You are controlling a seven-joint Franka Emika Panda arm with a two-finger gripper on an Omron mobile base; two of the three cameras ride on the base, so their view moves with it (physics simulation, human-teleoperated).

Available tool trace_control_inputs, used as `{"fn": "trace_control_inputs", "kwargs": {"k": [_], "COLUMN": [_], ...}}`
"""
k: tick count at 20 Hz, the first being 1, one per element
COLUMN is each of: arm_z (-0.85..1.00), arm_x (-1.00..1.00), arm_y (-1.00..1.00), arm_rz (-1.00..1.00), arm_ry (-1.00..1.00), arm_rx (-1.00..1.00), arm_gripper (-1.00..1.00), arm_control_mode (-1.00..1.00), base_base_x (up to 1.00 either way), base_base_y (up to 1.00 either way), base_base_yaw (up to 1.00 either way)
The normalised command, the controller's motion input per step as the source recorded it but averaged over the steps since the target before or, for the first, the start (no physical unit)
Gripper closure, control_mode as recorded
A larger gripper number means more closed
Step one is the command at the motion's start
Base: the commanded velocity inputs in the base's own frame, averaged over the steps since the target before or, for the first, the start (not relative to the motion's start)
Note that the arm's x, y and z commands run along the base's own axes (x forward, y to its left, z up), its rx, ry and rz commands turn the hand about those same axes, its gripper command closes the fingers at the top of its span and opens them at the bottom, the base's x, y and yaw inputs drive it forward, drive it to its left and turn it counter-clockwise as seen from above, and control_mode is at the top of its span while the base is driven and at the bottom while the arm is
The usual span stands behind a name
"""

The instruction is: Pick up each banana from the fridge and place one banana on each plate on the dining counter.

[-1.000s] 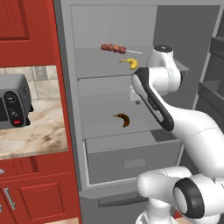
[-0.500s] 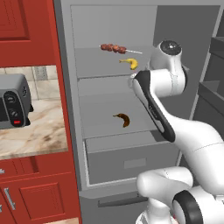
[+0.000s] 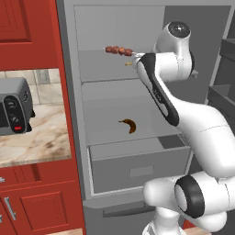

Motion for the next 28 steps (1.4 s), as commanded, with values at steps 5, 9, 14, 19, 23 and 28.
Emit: {"fn": "trace_control_inputs", "kwargs": {"k": [5,9,14,19,23,28], "arm_z": [-0.47,-0.62,-0.04,-0.04,-0.09,0.0], "arm_x": [0.91,0.55,0.35,0.42,0.52,0.44], "arm_y": [-0.07,-0.14,-0.02,0.0,0.0,0.0], "arm_rz": [0.0,0.0,0.0,0.0,0.0,0.0], "arm_ry": [0.12,-0.01,-0.12,-0.06,0.0,0.0], "arm_rx": [0.03,0.0,0.0,0.0,0.0,0.0], "arm_gripper": [-1.0,-1.0,-1.0,-1.0,-1.0,-1.0], "arm_control_mode": [-1.0,-1.0,-1.0,-1.0,-1.0,-1.0], "base_base_x": [0.0,0.0,0.0,0.0,0.0,0.0], "base_base_y": [0.0,0.0,0.0,0.0,0.0,0.0], "base_base_yaw": [0.0,0.0,0.0,0.0,0.0,0.0]}}
